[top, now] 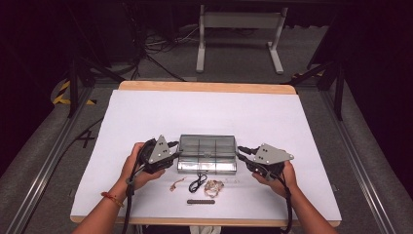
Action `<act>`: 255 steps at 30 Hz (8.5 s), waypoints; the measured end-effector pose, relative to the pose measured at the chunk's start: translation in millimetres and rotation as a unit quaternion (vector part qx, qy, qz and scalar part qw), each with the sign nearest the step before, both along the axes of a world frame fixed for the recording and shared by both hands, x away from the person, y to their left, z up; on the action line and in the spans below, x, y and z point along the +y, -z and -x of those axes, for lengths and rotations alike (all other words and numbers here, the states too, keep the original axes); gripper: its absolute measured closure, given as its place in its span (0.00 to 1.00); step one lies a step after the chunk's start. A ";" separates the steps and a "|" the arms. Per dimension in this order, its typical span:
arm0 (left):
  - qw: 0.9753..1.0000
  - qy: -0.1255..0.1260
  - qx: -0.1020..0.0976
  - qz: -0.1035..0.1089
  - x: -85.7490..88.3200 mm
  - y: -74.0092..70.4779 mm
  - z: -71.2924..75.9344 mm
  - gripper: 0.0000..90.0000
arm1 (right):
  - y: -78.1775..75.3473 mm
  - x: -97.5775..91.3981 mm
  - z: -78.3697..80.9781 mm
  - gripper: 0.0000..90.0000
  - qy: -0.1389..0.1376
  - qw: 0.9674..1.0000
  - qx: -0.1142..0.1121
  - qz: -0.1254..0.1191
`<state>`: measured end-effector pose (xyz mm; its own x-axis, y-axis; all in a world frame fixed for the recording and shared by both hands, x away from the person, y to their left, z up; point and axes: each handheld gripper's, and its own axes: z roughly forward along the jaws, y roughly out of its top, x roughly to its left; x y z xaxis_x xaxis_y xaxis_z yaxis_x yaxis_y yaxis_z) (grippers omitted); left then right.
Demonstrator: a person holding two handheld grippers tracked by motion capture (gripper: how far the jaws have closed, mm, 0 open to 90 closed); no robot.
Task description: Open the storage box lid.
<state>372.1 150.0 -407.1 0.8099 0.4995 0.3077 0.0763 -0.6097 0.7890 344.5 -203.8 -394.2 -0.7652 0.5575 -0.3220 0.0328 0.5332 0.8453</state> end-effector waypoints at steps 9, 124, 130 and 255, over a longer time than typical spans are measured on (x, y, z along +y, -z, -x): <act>1.000 -0.004 0.007 0.007 2.3 -1.1 -9.7 0.74 | -5.9 -2.9 -11.6 0.86 -0.005 1.000 0.008 -0.022; 0.995 -0.049 0.034 0.080 -4.6 20.2 -70.6 0.85 | 22.1 -3.5 -83.5 0.95 0.077 0.984 0.075 -0.144; 0.995 -0.049 0.039 0.072 -6.6 23.3 -71.7 0.84 | 24.4 -4.8 -84.7 0.95 0.077 0.982 0.081 -0.152; 0.996 0.034 0.081 0.024 36.0 29.1 44.2 0.60 | 22.1 -33.4 1.3 0.67 0.039 0.996 0.084 -0.007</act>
